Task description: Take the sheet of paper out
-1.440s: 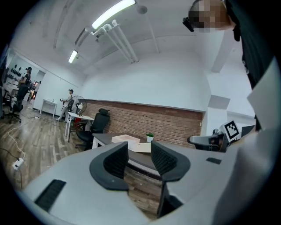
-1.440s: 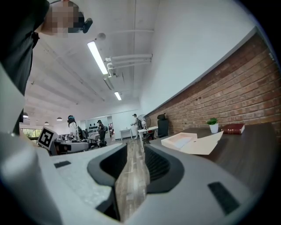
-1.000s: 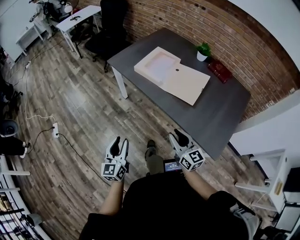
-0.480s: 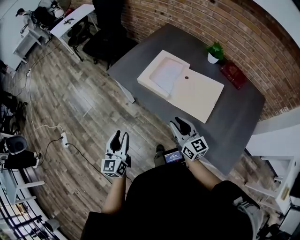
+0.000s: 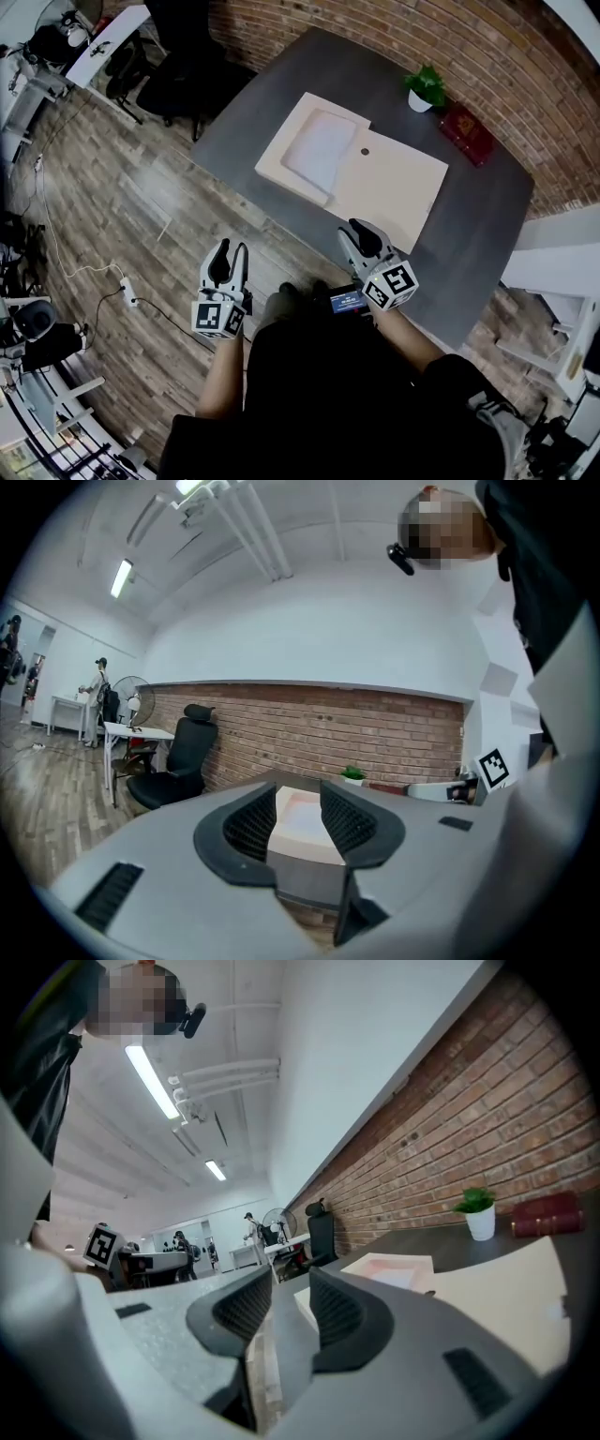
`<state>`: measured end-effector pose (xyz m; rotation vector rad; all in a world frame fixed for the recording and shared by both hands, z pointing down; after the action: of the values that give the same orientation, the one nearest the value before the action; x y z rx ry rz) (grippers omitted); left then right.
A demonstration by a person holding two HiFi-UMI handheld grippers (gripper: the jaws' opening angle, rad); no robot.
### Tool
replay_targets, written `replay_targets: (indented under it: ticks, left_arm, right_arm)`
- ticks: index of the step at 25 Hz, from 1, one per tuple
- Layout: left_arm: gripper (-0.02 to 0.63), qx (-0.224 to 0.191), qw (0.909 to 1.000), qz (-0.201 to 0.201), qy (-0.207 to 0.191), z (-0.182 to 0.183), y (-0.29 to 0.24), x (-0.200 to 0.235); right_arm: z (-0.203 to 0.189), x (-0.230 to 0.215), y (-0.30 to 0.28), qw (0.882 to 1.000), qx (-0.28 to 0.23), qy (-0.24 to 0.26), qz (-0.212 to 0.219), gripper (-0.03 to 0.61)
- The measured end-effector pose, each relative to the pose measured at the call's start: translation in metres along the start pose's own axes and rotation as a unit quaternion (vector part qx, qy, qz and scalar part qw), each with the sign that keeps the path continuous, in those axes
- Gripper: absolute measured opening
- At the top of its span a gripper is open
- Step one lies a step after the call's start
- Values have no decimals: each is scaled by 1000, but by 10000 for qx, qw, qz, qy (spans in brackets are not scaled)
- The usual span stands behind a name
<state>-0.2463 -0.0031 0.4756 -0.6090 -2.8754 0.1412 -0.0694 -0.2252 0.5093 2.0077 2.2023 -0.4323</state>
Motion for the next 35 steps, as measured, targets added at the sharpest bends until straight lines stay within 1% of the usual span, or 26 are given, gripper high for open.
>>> replay_targets:
  ticks: [5,10,15,21,23,26,31,33,35]
  left_arm:
    - [140,65,9983,-587,-17,7,-67,13]
    - [138,255,9915,-1275,-9,12,-148,30]
    - [138,463,9768,-2086,-118,16,-228,40]
    - [138,689,9552,-2872,-185,10,-290,52]
    - [138,733,9486,-3071,-211,6,-308,56]
    - [138,784,9413,-3278,-199,0,-327,62]
    - [138,979,9279,-3588,-273,-18,-350,61]
    - [138,1063,9253,-3629,-291,-23,-356,60]
    - [138,1088,9247,-3629,-370,-28,-364,57]
  right_arm:
    - [1,-27,-18,9992,-17,-89,-393,129]
    - [5,-57,-45,9942,-18,-223,-1049,129]
    - [10,-81,-76,9847,143,-279,-1712,129]
    - [19,-94,-116,9715,285,-366,-2325,129]
    - [20,-100,-130,9685,406,-354,-2430,129]
    - [16,-108,-152,9656,650,-295,-2502,129]
    - [8,-128,-170,9565,1056,-444,-2684,129]
    - [1,-138,-176,9532,1296,-550,-2675,129]
    - [-11,-154,-184,9506,1539,-661,-2613,129]
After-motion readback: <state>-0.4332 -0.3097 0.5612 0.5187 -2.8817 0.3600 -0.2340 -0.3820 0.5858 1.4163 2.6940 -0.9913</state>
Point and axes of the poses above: the fingertips, and each gripper's own axes: y backward along the fingers, x to its left, z out of its top, the point moved 4 cm from there along y, backward along the fingers, and after that the axes turned 2 degrees about x, right-handed, at the moved point
